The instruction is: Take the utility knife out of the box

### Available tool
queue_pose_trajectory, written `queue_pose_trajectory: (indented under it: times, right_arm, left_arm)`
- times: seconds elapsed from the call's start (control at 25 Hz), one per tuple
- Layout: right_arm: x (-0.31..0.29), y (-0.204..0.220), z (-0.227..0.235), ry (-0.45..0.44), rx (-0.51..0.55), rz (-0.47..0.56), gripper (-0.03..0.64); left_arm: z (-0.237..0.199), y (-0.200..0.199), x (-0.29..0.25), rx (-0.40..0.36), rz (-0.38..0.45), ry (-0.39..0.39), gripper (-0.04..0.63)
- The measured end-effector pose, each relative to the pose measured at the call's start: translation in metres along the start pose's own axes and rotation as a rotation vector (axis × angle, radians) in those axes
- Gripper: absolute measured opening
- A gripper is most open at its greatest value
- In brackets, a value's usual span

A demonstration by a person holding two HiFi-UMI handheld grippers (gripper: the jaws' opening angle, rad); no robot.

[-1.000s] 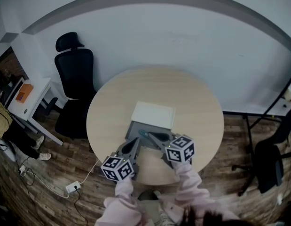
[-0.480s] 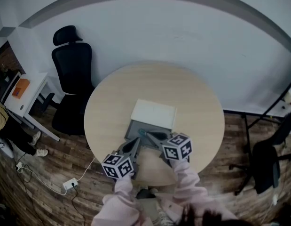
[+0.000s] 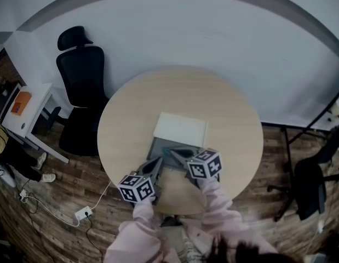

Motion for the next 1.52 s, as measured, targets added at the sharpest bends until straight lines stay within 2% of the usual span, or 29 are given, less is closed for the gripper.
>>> queue_pose_trajectory:
  times: [0.36,0.64,1.08,1.52]
  right_arm:
    - [-0.017,0.019,0.016,-0.008,0.029,-0.160,-0.002]
    - [-0.031,0.029,0.017,-0.033,0.100,-0.283,-0.002]
    - [-0.046,0.051,0.030,-0.028,0.155,-0.415,-0.002]
    - [-0.058,0.071,0.054,0.070,0.215,-0.491,0.015]
  left_arm:
    - [-0.014,0.007,-0.006,0.030,-0.052,0.015,0.005]
    - [-0.020,0.013,-0.010,0.047,-0.080,0.035,0.005]
    - [-0.028,0.016,-0.015,0.059,-0.096,0.054,0.005]
    - [-0.038,0.017,-0.022,0.060,-0.121,0.077,0.005]
Point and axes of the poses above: the fingertips, and each gripper's own axes: x backward along the fingers, z to its right, y out of its underside, the point moved 1 cm from there along x, backward along the fingers, and after that the axes turned 1 degree about x, right-handed, at the moved point
